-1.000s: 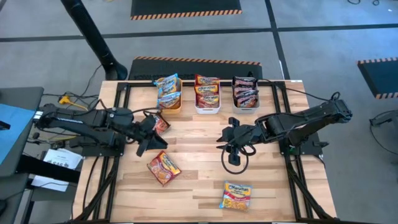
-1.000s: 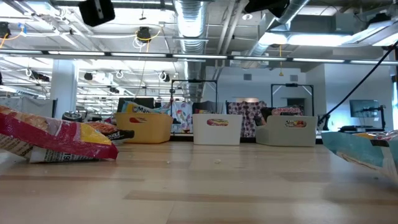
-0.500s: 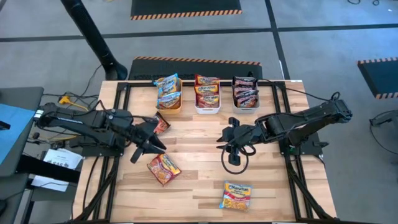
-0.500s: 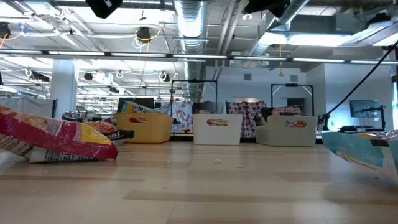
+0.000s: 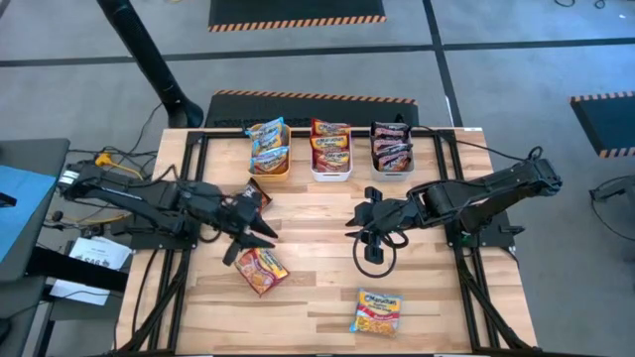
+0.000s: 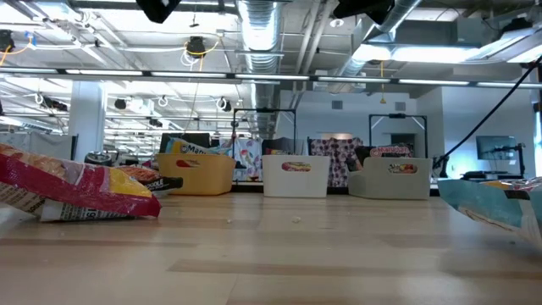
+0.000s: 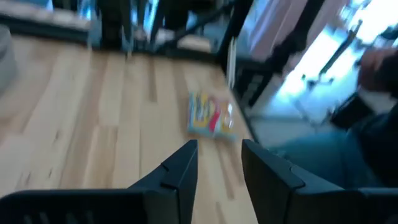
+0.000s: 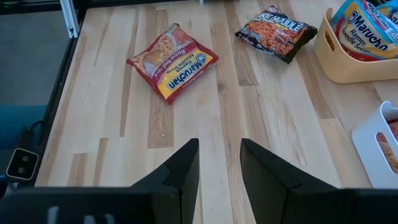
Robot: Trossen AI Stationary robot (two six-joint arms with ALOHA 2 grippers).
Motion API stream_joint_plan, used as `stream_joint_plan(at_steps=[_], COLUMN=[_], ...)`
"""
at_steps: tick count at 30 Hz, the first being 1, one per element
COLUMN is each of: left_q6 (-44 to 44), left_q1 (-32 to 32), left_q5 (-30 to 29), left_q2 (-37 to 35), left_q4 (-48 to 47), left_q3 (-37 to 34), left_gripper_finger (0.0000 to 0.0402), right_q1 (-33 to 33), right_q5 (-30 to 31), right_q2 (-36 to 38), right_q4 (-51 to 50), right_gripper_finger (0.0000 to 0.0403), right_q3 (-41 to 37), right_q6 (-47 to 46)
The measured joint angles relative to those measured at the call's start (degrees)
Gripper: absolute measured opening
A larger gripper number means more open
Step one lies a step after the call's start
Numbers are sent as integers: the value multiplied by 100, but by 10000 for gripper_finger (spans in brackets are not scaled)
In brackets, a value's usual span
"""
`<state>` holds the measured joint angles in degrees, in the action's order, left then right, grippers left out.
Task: Sort Maruchan noodles
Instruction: Put the red noodle pack into the white bin
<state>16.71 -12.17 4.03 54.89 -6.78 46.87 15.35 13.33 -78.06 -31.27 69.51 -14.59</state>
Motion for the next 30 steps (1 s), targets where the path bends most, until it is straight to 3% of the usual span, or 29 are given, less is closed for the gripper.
stream_joint_plan(at_steps=[12, 22, 30], left_q6=[-141, 206, 324], left_q1=[-570, -781, -815], left_q5=[-37, -16, 448], left_q2=[1262, 1847, 2510], left_q4=[-2420, -3389, -3629], left_q3=[1201, 1239, 1239], left_gripper_finger=[105, 105, 105], right_q1=[0, 0, 0], right_q5=[2, 1, 0], right_q2=[0, -2, -4], right_q4=[-2, -13, 18], right_gripper_finger=[141, 141, 141], right_q3=[0, -89, -476], right_q6=[-2, -7, -155])
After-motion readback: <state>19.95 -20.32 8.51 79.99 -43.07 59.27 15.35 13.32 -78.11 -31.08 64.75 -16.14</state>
